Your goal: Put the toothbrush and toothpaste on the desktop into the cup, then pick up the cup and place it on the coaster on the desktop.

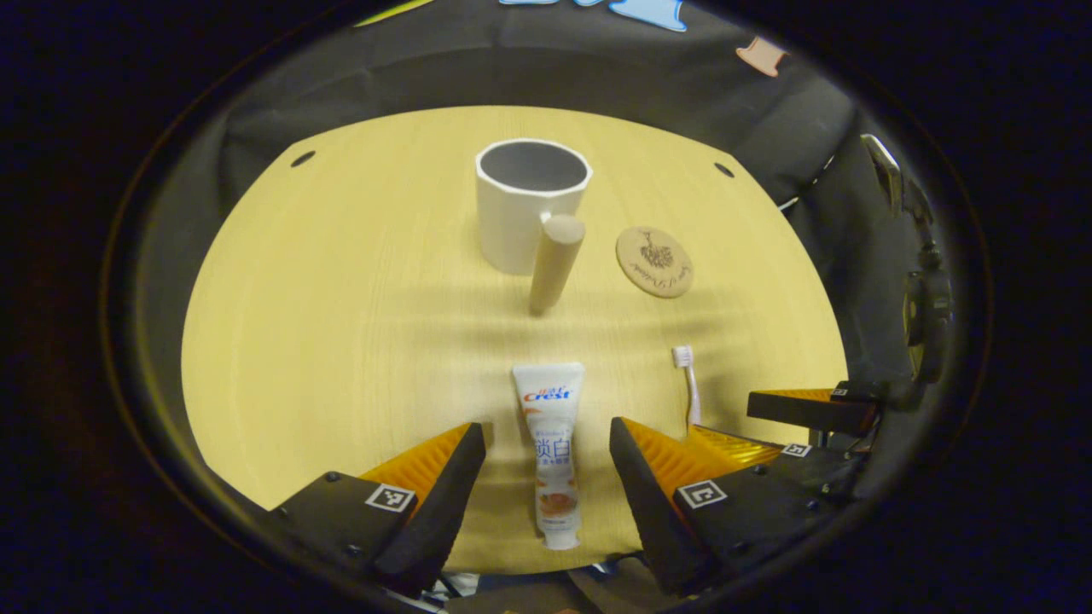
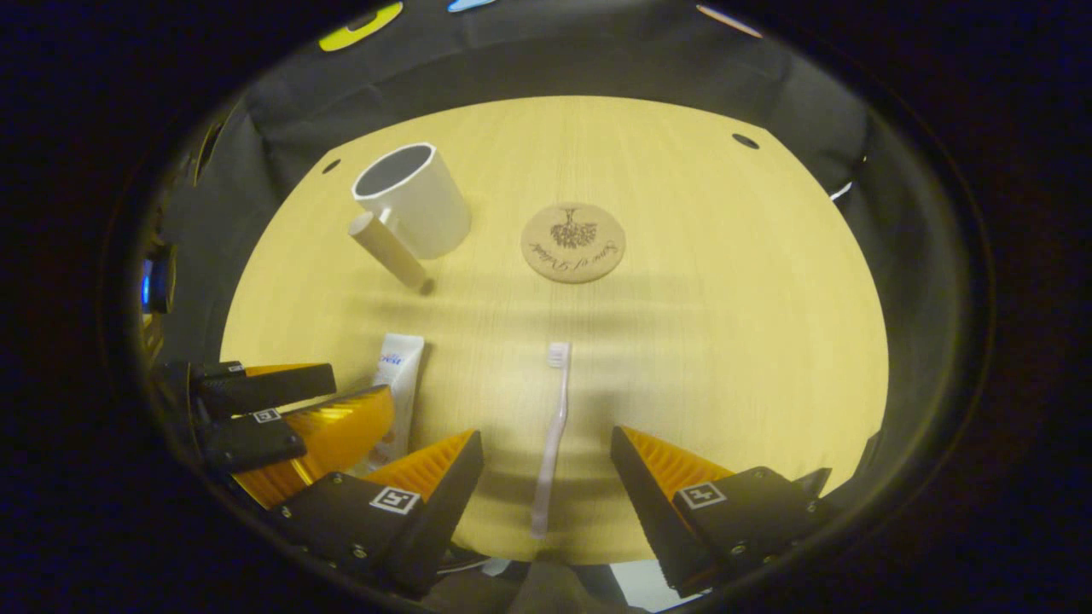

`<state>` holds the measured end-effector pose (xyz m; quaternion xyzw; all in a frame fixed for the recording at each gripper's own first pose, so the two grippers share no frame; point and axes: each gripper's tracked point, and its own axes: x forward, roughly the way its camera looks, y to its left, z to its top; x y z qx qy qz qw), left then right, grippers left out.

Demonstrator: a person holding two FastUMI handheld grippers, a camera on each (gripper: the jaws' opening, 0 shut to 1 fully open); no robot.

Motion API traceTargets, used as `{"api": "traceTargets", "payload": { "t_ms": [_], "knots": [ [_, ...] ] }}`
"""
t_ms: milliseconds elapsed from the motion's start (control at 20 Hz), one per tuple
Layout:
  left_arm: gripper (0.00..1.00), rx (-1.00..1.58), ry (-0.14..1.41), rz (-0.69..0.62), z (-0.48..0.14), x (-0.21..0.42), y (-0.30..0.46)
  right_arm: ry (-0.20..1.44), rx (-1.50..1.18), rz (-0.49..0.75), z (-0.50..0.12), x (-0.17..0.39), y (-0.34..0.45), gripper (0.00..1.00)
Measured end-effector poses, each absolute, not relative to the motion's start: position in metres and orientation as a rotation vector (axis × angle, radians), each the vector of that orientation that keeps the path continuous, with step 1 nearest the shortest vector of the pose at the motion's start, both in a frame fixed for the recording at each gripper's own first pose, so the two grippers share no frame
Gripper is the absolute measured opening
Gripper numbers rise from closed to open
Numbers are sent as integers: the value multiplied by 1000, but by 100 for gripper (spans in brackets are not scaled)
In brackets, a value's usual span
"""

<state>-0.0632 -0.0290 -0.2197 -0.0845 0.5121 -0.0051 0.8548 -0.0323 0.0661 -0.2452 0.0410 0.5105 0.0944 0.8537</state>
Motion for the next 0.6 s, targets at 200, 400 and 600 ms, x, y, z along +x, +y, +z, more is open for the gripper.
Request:
{"api": "traceTargets", "payload": {
  "t_ms": [200,400,600],
  "knots": [
    [96,-173,1158,-20,-243,-67,-34,1146,100,205,-263,-36,75,81],
    [86,-168,1224,-27,-255,-71,-35,1192,94,191,-272,-36,75,72],
    [78,-159,1254,-18,-260,-74,-30,1232,92,183,-279,-38,77,63]
  ]
}}
